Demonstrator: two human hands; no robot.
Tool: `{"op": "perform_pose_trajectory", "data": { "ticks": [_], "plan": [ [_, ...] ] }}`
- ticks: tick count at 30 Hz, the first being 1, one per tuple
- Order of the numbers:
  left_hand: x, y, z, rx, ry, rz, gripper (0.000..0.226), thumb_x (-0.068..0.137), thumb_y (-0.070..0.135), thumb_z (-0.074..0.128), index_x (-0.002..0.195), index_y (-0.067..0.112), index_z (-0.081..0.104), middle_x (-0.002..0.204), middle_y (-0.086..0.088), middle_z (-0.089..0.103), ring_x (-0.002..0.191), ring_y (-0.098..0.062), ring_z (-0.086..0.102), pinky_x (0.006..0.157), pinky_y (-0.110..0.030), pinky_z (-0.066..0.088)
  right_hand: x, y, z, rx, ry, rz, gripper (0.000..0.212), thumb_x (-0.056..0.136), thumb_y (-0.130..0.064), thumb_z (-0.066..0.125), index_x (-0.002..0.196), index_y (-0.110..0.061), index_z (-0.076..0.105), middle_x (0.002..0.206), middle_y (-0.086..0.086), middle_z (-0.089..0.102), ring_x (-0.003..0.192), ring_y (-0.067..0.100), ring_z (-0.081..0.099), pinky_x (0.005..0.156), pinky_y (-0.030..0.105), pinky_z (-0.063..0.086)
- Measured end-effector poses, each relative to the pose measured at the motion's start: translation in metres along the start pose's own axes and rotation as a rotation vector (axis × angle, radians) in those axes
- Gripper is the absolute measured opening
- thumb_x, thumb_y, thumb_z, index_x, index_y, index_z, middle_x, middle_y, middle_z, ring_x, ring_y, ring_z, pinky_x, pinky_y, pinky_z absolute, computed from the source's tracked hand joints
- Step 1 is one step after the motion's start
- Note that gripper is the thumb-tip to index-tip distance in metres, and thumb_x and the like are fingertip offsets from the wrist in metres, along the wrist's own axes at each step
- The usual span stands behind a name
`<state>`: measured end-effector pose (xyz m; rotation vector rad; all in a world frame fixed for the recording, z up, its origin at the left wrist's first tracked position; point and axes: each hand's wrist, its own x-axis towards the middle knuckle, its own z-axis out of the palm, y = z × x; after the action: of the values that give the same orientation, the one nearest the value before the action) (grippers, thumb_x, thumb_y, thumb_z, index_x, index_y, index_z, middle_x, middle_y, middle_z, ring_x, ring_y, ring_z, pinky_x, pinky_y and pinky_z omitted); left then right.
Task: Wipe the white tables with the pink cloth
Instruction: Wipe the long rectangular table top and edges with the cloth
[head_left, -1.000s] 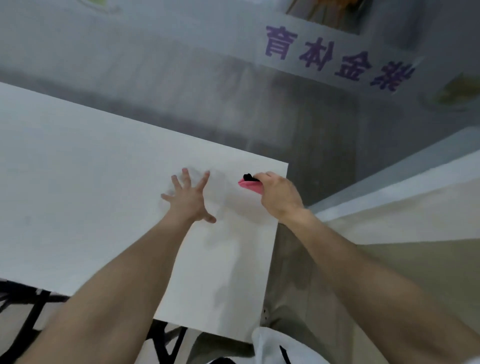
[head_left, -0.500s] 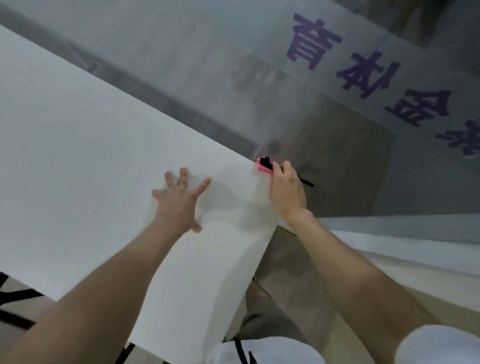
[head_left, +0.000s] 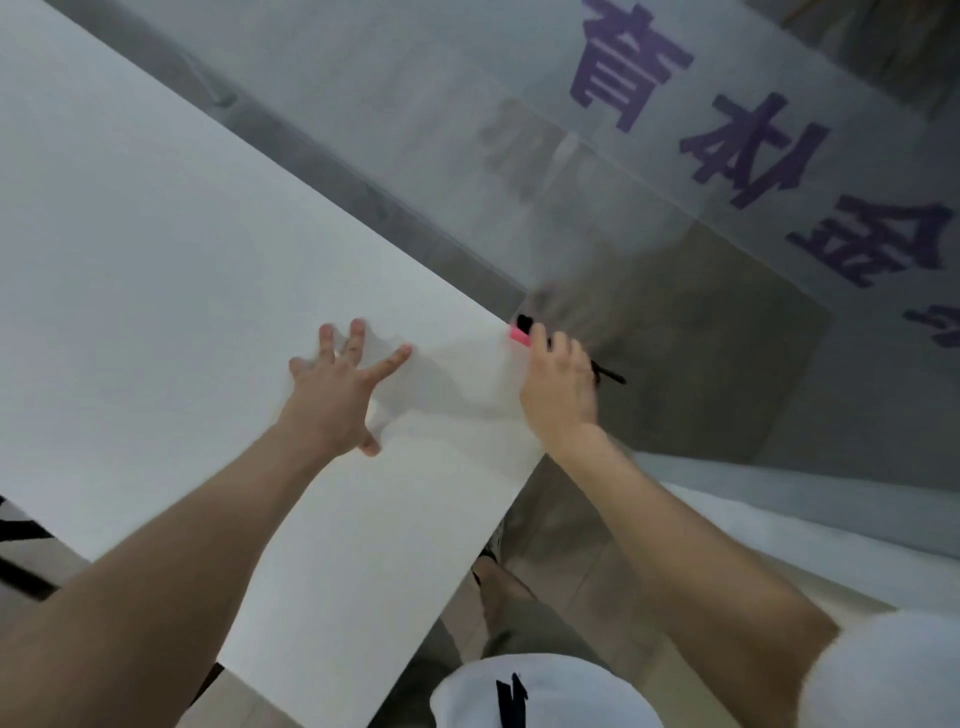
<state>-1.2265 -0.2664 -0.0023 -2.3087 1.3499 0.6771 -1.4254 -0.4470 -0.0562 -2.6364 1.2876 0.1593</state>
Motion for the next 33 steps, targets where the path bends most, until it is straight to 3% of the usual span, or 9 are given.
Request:
{"op": "perform_pose_trajectory", "data": {
  "ticks": [3,6,11,17,19,25,27,30,33],
  "plan": [
    [0.001,0.000,0.000,0.004,-0.005,0.001,0.147,0.068,0.063,0.096,0.166,0.058,-0.013,0.180,-0.015,-0.015,0.163,-0.051,-0.002,0.113,-0.061,0.043,-0.015,0.023,0.001,-0.022,-0.037,0.044,0.052,0.097,0.003,0.046,0.148,-0.003,0.046,0.131,0.018,0.062,0.117,0.036,0.061,0.106,0.043,0.047],
    [0.003,0.002,0.001,0.019,-0.012,-0.009,0.150,0.066,0.065,0.096,0.165,0.059,-0.016,0.180,-0.015,-0.016,0.163,-0.052,-0.003,0.112,-0.061,0.044,0.018,-0.022,0.004,-0.034,-0.072,0.027,0.037,0.105,-0.002,0.035,0.140,-0.003,0.047,0.135,0.018,0.062,0.121,0.035,0.063,0.107,0.042,0.047],
    [0.005,0.001,0.003,0.034,-0.010,-0.019,0.153,0.064,0.065,0.097,0.163,0.060,-0.020,0.179,-0.016,-0.017,0.163,-0.053,-0.002,0.111,-0.062,0.045,0.063,-0.091,0.005,0.076,-0.077,-0.074,0.044,0.106,-0.004,0.032,0.148,-0.001,0.042,0.140,0.018,0.058,0.126,0.036,0.059,0.110,0.044,0.043],
    [0.002,0.001,0.003,0.064,0.014,0.001,0.154,0.064,0.070,0.094,0.162,0.059,-0.023,0.180,-0.016,-0.015,0.164,-0.051,0.000,0.110,-0.057,0.047,-0.008,0.005,-0.009,0.059,0.011,0.014,0.050,0.098,0.004,0.051,0.147,-0.004,0.051,0.132,0.016,0.066,0.120,0.031,0.064,0.108,0.039,0.051],
    [0.001,0.001,0.000,0.081,0.010,0.011,0.152,0.066,0.072,0.092,0.163,0.058,-0.024,0.180,-0.016,-0.014,0.164,-0.051,0.002,0.110,-0.056,0.048,-0.006,0.002,-0.007,0.048,-0.004,0.060,0.046,0.098,0.004,0.049,0.144,-0.004,0.052,0.131,0.017,0.065,0.119,0.033,0.064,0.107,0.041,0.051],
    [0.001,0.000,0.000,0.090,0.026,0.027,0.152,0.068,0.073,0.090,0.160,0.057,-0.029,0.180,-0.018,-0.014,0.164,-0.053,0.002,0.109,-0.054,0.047,0.092,-0.148,-0.004,0.122,-0.061,-0.089,0.037,0.104,-0.004,0.040,0.139,-0.007,0.050,0.138,0.015,0.061,0.125,0.033,0.061,0.108,0.041,0.044],
    [-0.001,-0.001,0.000,0.090,0.028,0.034,0.152,0.068,0.073,0.090,0.159,0.057,-0.029,0.180,-0.018,-0.014,0.163,-0.053,0.003,0.109,-0.054,0.048,0.102,-0.163,-0.003,0.153,-0.020,-0.128,0.043,0.103,-0.004,0.041,0.145,-0.009,0.048,0.137,0.013,0.062,0.125,0.032,0.061,0.109,0.040,0.043],
    [-0.004,-0.003,-0.001,0.094,0.045,0.038,0.148,0.070,0.075,0.087,0.162,0.055,-0.027,0.180,-0.018,-0.012,0.163,-0.052,0.003,0.110,-0.054,0.047,0.069,-0.107,-0.006,0.159,-0.008,-0.143,0.064,0.094,0.005,0.048,0.157,-0.009,0.043,0.137,0.013,0.062,0.128,0.032,0.058,0.115,0.040,0.041],
    [-0.006,-0.006,-0.002,0.060,0.060,0.042,0.147,0.069,0.075,0.088,0.166,0.052,-0.021,0.181,-0.014,-0.010,0.164,-0.049,0.004,0.111,-0.053,0.046,0.019,-0.030,-0.014,0.130,0.006,-0.052,0.064,0.091,0.010,0.051,0.154,-0.003,0.048,0.143,0.016,0.063,0.134,0.032,0.059,0.120,0.042,0.042]
  ]
}}
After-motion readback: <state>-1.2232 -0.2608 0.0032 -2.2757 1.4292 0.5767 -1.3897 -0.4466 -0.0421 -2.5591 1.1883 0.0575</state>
